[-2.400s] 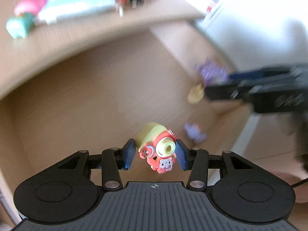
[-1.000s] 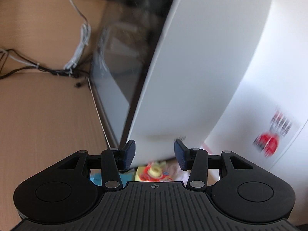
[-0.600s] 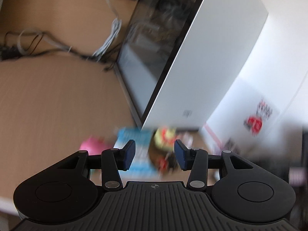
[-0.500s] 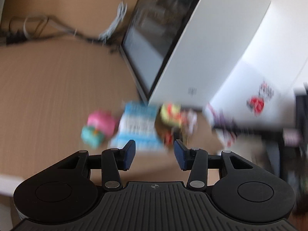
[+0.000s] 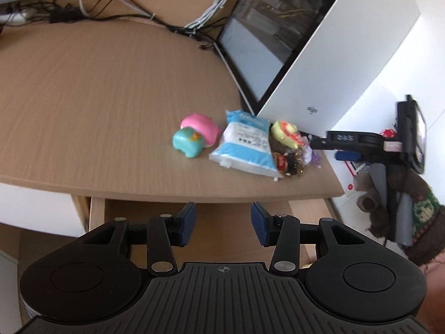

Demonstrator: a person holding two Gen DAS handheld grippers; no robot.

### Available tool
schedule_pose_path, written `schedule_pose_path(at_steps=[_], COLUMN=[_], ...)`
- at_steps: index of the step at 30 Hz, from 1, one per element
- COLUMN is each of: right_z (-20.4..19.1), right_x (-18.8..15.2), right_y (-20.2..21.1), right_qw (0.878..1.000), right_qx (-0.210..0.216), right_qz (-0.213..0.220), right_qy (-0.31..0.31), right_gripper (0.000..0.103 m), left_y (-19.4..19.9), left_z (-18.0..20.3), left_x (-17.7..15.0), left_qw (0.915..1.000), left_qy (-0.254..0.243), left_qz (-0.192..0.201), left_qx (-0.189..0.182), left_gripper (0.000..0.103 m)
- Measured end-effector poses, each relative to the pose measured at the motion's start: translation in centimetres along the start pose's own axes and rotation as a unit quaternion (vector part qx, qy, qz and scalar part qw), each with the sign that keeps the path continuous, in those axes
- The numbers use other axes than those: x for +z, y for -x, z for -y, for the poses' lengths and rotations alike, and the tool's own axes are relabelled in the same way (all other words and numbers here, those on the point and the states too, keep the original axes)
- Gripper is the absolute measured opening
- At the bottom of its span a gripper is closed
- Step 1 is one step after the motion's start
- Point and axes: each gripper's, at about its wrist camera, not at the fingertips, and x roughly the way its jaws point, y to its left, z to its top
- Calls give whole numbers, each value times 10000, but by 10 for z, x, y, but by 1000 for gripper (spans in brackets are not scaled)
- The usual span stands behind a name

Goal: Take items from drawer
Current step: 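Open both grippers on the desktop and reach back into the drawer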

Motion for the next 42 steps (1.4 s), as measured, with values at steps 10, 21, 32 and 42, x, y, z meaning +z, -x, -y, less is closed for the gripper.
schedule_pose_path(at_steps=[10, 21, 32, 42], right_z=[7, 14, 36, 40], right_x=[-44, -101, -120, -128], right_y=[32, 66, 105, 114], right_qw=[9987, 9929, 9891, 9856], right_qx=[-54, -170, -341, -159], right_qz=[-411, -888, -820, -894], right_qy=[-307, -778, -1173, -1428], right_gripper=[88, 89, 94, 94], left_y=[-52, -97, -123, -162], left_z=[24, 57, 81, 100], left_x=[-11, -29, -49, -74], left_qw=[9941, 9780, 9599, 9240], left_qy=[-288, -758, -1035, -987], left_qz=[-951, -1778, -2373, -3534], left_qx=[-429, -784, -1080, -1078], left_gripper=[47, 47, 47, 47])
